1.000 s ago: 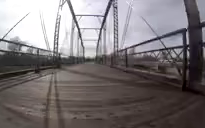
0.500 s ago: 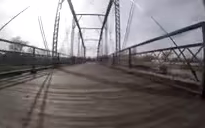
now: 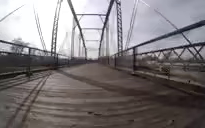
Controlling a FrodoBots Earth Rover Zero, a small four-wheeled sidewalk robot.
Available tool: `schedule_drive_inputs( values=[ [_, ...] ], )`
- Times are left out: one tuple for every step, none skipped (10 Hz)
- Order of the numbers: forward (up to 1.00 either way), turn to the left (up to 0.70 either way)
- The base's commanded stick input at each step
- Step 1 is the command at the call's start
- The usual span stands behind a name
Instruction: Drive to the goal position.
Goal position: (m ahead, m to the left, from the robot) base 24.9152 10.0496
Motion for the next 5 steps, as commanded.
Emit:
schedule_drive_inputs(
  values=[
    [1.0,0.13],
    [1.0,0.16],
    [1.0,0.14],
    [1.0,0.02],
    [1.0,0.13]
  ],
)
